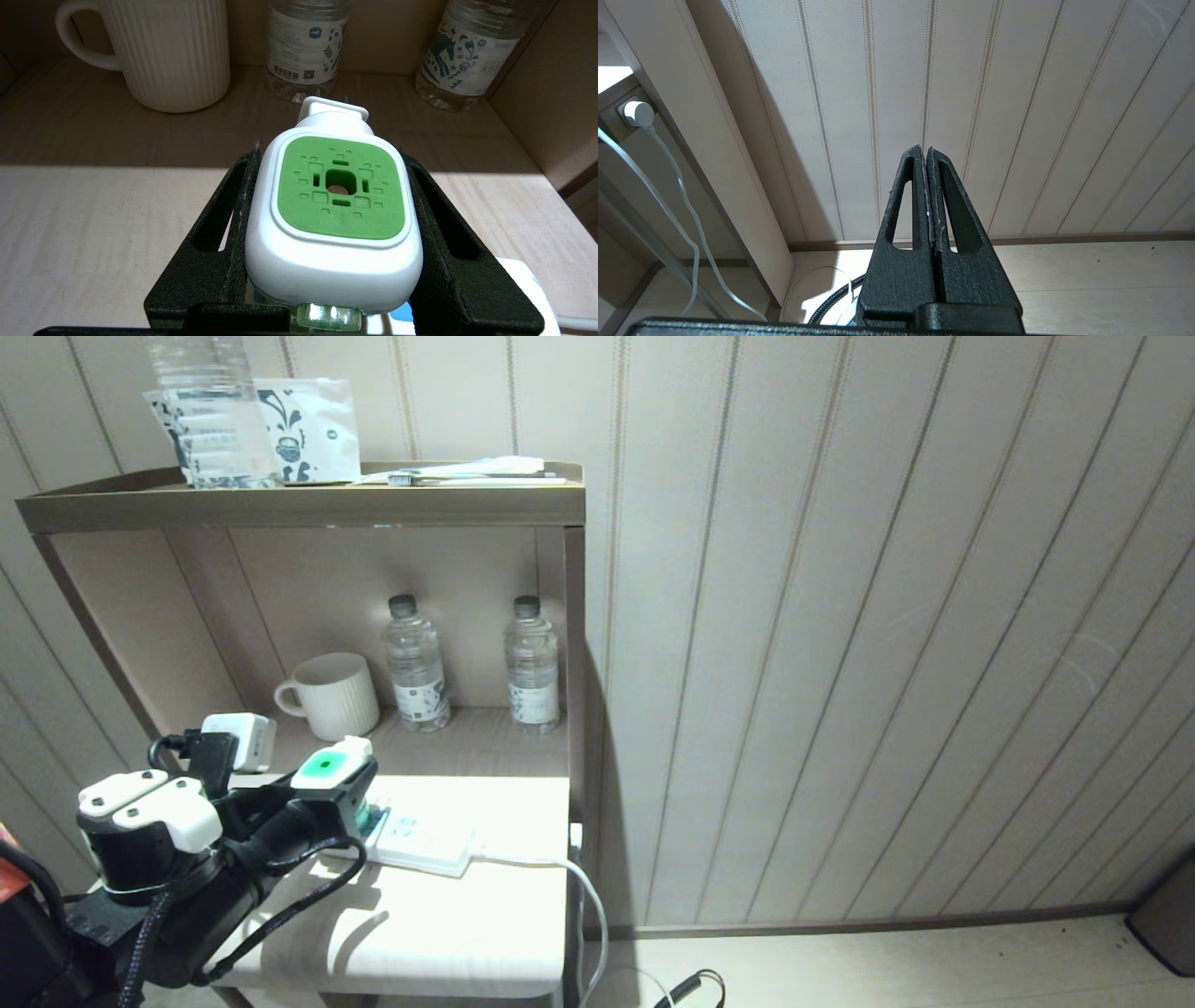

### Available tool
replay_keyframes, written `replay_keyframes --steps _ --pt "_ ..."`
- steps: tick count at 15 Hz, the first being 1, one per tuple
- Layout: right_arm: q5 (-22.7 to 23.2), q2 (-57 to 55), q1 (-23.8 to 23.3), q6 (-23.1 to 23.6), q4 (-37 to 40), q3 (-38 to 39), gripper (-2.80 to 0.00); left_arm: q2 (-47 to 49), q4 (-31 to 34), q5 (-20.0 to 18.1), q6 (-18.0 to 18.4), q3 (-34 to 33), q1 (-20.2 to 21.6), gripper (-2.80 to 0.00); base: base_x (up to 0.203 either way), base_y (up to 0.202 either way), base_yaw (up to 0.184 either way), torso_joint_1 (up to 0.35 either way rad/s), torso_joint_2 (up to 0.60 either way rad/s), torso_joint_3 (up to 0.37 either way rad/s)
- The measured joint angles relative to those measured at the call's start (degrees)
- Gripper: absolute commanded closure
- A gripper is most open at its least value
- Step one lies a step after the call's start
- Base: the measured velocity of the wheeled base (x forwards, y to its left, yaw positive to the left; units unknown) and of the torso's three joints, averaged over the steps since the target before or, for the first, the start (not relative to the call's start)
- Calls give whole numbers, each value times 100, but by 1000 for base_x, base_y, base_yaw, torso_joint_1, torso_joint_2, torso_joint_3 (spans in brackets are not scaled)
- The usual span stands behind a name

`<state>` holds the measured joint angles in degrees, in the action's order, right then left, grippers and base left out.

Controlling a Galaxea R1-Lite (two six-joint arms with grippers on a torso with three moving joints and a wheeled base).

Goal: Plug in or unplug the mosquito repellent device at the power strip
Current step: Pick up the mosquito repellent liquid, then insert the plug into the socket

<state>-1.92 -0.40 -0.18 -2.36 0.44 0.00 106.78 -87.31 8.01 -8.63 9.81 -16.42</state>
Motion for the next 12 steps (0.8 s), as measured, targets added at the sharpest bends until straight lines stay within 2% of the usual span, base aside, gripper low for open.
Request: replay_keyframes --steps 6,9,12 --pt "0 0 0 0 0 0 0 -476 153 20 34 0 -48 0 0 0 0 0 0 0" --pt "2 0 0 0 0 0 0 -1269 1304 12 34 220 -52 0 0 0 0 0 0 0" --pt "0 0 0 1 0 0 0 -2191 3099 43 115 765 -55 0 0 0 0 0 0 0"
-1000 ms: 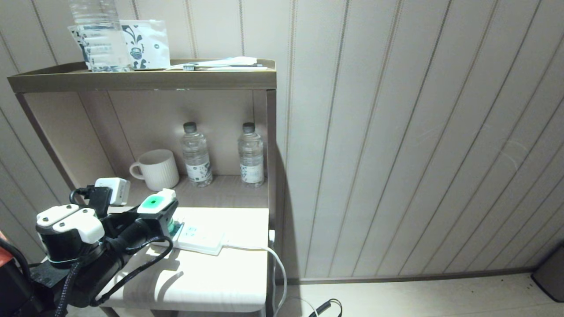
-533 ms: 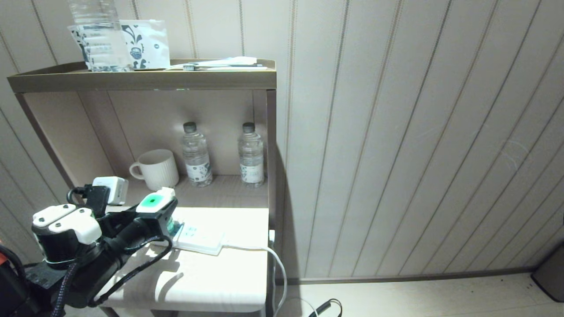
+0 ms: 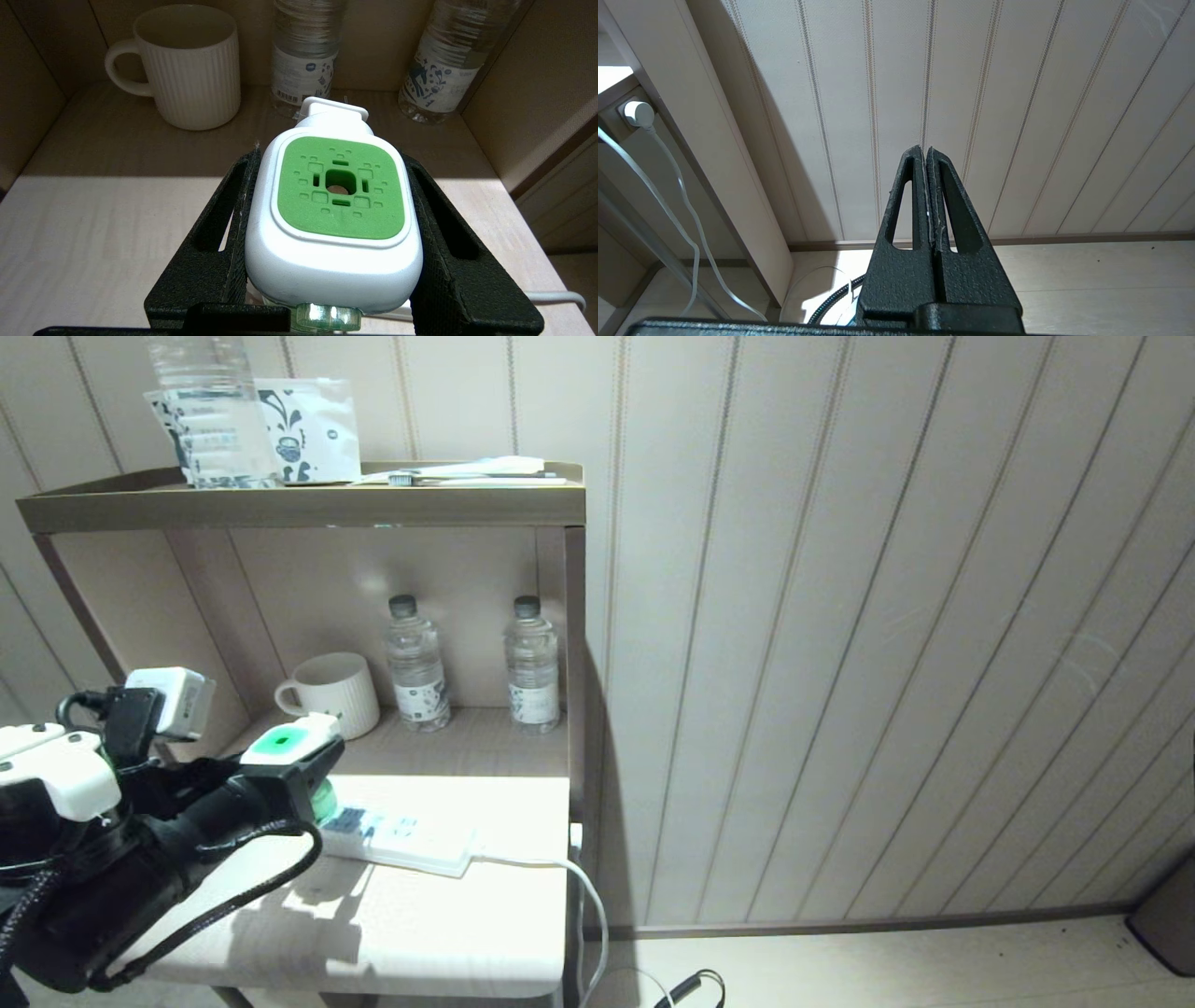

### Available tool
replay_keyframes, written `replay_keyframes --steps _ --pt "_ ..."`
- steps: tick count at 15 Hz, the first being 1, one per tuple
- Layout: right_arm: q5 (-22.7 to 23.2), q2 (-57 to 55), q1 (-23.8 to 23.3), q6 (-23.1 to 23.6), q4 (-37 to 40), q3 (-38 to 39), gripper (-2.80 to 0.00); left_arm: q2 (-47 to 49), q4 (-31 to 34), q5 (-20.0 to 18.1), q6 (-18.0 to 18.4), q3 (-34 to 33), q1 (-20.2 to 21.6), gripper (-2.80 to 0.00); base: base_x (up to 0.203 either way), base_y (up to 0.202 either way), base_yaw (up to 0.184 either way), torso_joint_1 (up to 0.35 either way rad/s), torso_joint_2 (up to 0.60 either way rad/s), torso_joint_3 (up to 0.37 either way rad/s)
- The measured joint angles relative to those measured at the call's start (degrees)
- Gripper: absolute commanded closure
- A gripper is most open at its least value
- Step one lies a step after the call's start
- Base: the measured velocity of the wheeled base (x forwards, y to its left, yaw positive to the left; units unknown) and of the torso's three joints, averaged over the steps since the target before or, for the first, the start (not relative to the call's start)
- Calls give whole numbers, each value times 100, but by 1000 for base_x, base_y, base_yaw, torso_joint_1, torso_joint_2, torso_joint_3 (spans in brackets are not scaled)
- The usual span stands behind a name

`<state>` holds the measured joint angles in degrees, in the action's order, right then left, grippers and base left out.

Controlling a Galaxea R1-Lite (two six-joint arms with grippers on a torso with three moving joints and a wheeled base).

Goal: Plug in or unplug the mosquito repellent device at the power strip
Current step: Insert the plug into the socket

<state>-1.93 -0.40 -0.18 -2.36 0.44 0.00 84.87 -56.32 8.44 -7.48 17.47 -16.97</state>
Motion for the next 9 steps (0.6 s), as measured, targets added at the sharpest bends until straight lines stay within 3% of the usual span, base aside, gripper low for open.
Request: replay_keyframes --steps 5,9 --pt "0 0 0 0 0 0 0 -1268 3461 319 228 1412 7 0 0 0 0 0 0 0" --pt "0 0 0 -1 0 0 0 -1749 5788 51 347 2597 0 0 0 0 0 0 0 0"
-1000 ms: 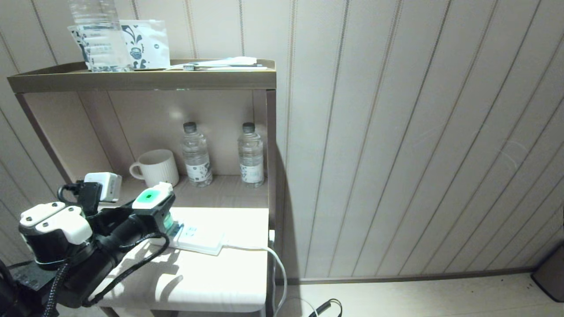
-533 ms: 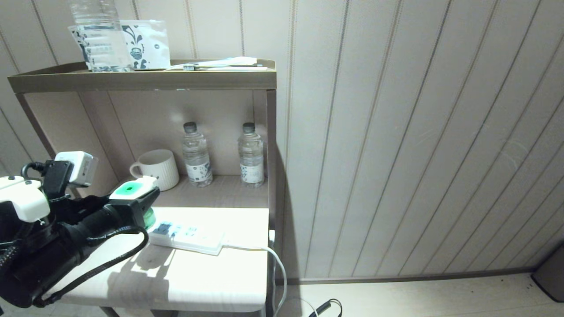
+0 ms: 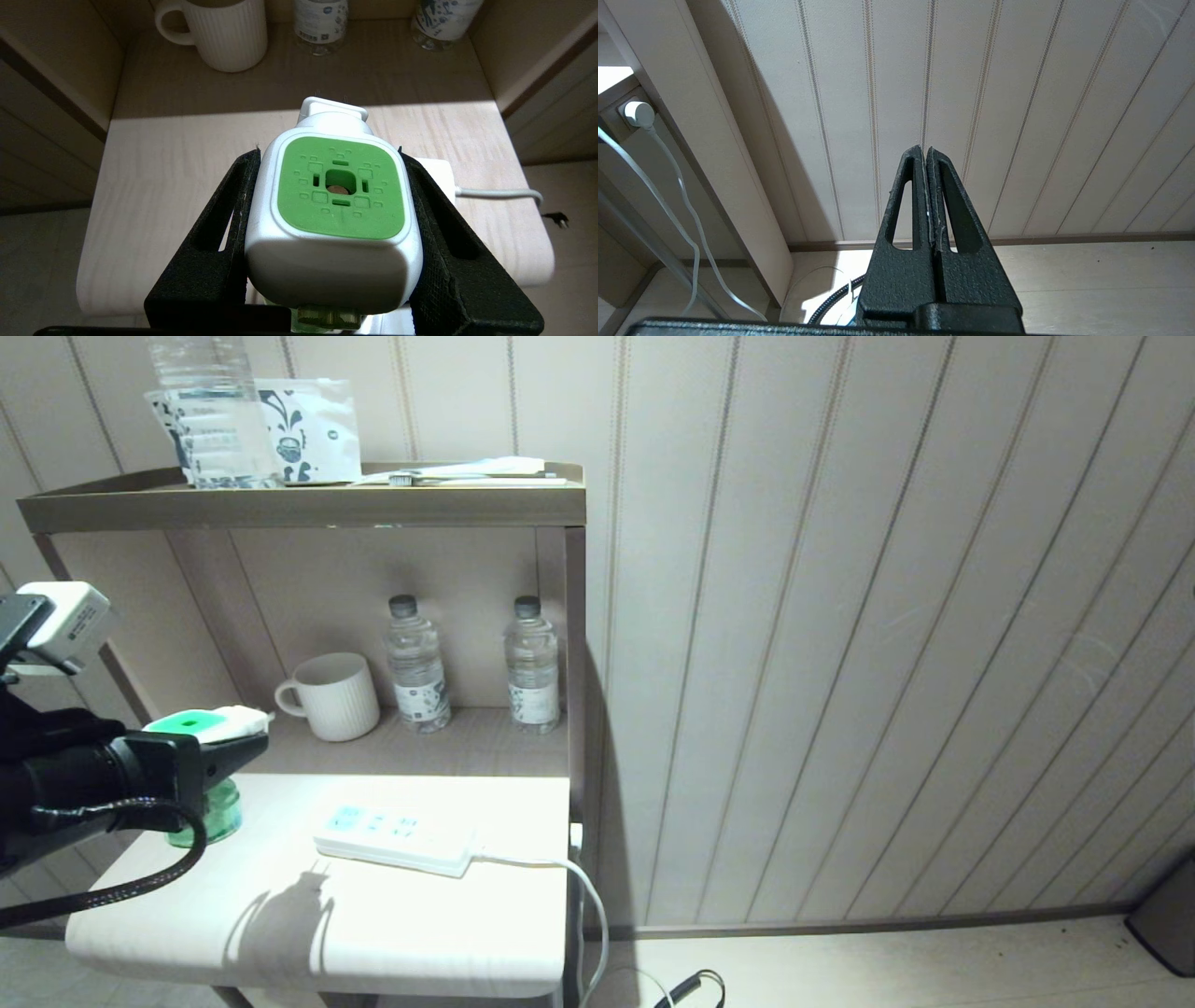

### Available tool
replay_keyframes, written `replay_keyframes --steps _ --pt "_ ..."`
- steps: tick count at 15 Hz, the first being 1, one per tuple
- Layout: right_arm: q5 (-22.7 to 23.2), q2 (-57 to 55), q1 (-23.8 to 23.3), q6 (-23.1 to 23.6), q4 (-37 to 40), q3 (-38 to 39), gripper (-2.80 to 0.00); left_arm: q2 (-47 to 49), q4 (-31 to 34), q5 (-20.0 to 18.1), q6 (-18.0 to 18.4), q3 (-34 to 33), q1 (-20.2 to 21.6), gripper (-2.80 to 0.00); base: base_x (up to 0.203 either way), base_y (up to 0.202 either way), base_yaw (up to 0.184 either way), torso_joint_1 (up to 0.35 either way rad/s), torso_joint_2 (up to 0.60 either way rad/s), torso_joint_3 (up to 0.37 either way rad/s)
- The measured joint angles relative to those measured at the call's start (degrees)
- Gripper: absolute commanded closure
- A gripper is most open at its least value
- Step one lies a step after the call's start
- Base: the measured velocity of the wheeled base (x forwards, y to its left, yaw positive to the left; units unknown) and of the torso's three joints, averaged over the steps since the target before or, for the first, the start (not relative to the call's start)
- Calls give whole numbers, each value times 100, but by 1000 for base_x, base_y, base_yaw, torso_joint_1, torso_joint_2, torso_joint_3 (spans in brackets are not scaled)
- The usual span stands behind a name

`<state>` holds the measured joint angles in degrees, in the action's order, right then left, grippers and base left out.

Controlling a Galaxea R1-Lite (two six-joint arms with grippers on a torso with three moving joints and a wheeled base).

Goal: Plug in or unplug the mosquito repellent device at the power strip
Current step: Insert the plug into the socket

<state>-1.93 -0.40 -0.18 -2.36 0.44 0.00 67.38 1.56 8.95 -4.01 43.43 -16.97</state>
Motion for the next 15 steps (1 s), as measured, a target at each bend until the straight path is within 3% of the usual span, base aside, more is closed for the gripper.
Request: replay_keyframes --steps 2,4,15 --pt "0 0 0 0 0 0 0 -88 911 -224 -6 543 -2 0 0 0 0 0 0 0" --pt "1 0 0 1 0 0 0 -113 1393 -223 5 946 0 0 0 0 0 0 0 0" --pt "6 11 2 1 0 0 0 -103 1674 -222 39 1097 7 0 0 0 0 18 -41 -23"
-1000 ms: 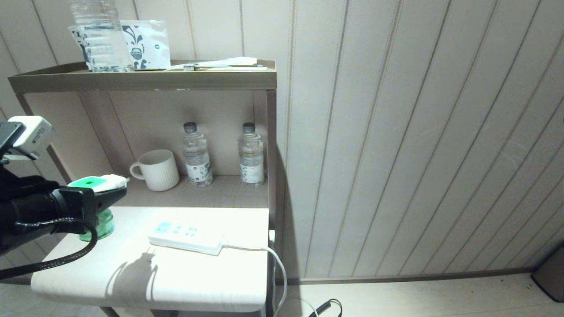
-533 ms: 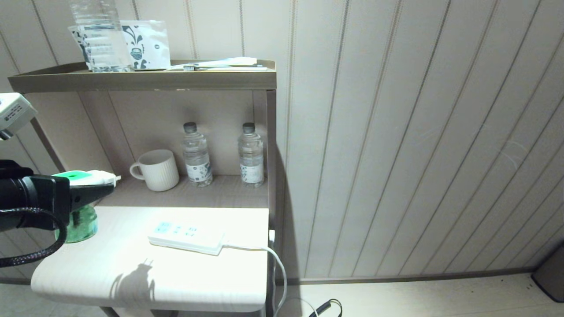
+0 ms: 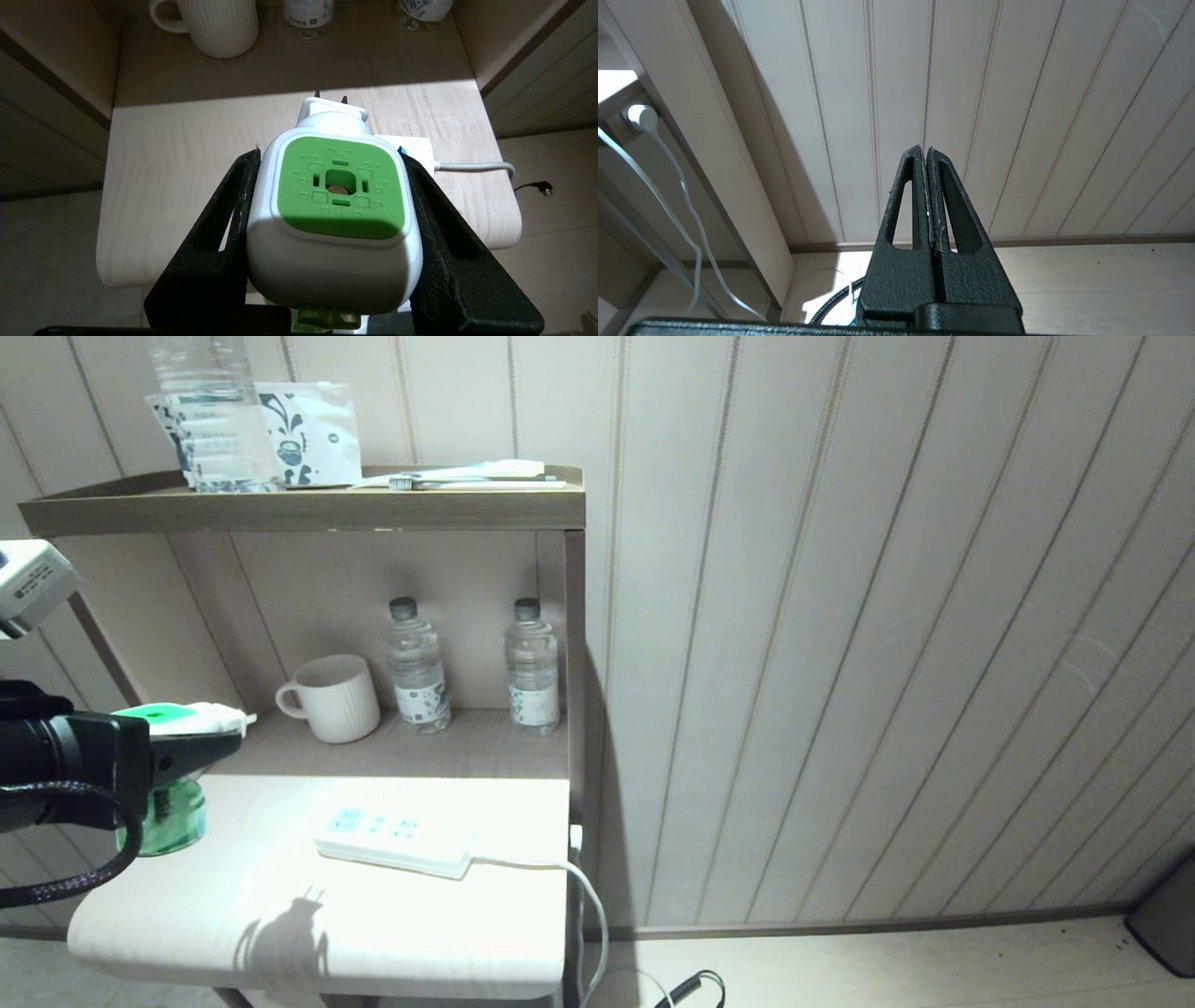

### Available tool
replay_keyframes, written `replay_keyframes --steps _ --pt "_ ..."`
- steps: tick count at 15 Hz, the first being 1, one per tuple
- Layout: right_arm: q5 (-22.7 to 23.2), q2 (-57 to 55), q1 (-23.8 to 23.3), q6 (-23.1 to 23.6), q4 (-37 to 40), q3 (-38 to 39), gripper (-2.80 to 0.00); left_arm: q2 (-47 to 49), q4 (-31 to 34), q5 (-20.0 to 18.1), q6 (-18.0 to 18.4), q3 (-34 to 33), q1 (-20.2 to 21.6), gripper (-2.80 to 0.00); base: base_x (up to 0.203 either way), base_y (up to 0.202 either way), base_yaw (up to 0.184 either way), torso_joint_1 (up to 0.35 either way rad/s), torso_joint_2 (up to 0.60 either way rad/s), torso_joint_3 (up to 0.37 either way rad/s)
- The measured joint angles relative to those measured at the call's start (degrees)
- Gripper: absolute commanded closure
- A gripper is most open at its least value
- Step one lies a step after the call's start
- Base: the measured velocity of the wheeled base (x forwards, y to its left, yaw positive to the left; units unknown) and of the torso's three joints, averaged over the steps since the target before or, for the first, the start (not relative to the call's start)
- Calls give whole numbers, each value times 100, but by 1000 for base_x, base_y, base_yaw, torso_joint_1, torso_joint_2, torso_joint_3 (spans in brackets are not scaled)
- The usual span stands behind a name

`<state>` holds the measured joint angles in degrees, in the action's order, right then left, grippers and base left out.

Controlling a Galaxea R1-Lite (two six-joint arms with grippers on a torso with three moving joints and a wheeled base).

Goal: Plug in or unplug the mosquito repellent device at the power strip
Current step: Insert the plug into the socket

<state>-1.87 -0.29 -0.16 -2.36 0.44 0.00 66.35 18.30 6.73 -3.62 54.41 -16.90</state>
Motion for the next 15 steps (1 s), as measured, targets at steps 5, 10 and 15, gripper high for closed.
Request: replay_keyframes --steps 5,10,15 --pt "2 0 -2 5 0 0 0 58 20 -14 -3 -11 -5 0 0 0 0 213 -469 -255" --pt "2 0 -2 2 0 0 0 273 17 -72 -3 -237 -11 0 0 0 0 165 -355 -190" --pt "2 0 -2 2 0 0 0 1086 566 -138 -7 -50 -72 0 0 0 0 9 -21 -10"
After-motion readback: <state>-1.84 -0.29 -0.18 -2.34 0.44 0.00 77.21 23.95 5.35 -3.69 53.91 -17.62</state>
